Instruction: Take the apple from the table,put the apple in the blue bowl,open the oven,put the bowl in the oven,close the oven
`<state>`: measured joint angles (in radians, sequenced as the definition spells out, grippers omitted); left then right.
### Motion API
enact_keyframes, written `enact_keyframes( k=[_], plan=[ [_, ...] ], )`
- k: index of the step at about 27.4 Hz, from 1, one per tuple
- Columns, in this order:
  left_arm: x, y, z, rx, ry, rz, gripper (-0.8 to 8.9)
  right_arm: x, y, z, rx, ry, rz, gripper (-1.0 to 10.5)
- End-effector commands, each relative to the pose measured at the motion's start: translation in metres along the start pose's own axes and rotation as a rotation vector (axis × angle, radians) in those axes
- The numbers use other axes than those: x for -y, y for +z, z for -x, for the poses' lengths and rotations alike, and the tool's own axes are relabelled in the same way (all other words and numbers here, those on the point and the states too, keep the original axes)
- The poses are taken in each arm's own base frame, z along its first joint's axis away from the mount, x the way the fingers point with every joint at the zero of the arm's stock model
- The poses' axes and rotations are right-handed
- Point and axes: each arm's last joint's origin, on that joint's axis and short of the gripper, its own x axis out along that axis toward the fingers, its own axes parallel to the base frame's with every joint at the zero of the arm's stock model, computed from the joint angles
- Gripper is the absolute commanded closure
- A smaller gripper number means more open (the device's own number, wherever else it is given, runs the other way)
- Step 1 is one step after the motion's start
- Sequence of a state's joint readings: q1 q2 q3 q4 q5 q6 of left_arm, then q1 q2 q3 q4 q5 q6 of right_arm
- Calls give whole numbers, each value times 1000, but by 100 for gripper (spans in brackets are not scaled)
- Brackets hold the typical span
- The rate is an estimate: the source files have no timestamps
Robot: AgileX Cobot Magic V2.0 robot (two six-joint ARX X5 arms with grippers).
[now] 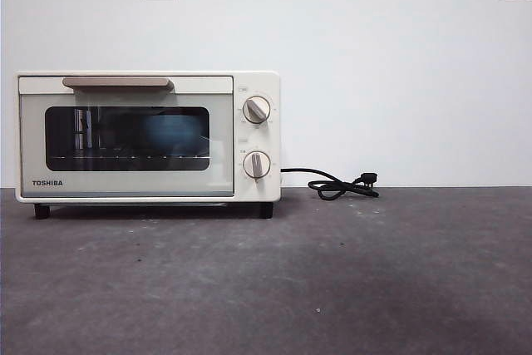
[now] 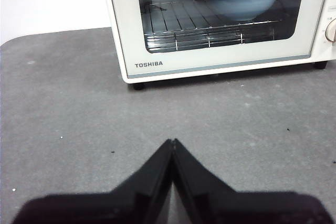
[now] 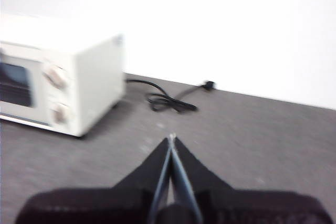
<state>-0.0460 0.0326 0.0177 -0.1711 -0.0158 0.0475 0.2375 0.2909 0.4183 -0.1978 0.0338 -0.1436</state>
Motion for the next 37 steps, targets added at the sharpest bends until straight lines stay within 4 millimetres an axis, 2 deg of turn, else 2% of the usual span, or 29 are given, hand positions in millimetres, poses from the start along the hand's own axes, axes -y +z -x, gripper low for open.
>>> enact_keyframes(
  k=[1, 8, 14, 24, 37],
  plan=[
    [0, -3, -1, -4, 5, 8, 817, 0, -33, -2, -26, -43, 22, 946],
    [0, -3, -1, -4, 5, 8, 817, -5, -87, -4, -88, -66, 26, 946],
    [0, -3, -1, -4, 5, 8, 817, -8, -110, -5, -94, -85, -43, 946],
    [0, -3, -1, -3, 5, 8, 817, -3, -114, -4, -130, -177, -77, 946],
    [0, -3, -1, -3, 5, 8, 817, -2, -114, -4, -124, -174, -95, 946]
  ],
)
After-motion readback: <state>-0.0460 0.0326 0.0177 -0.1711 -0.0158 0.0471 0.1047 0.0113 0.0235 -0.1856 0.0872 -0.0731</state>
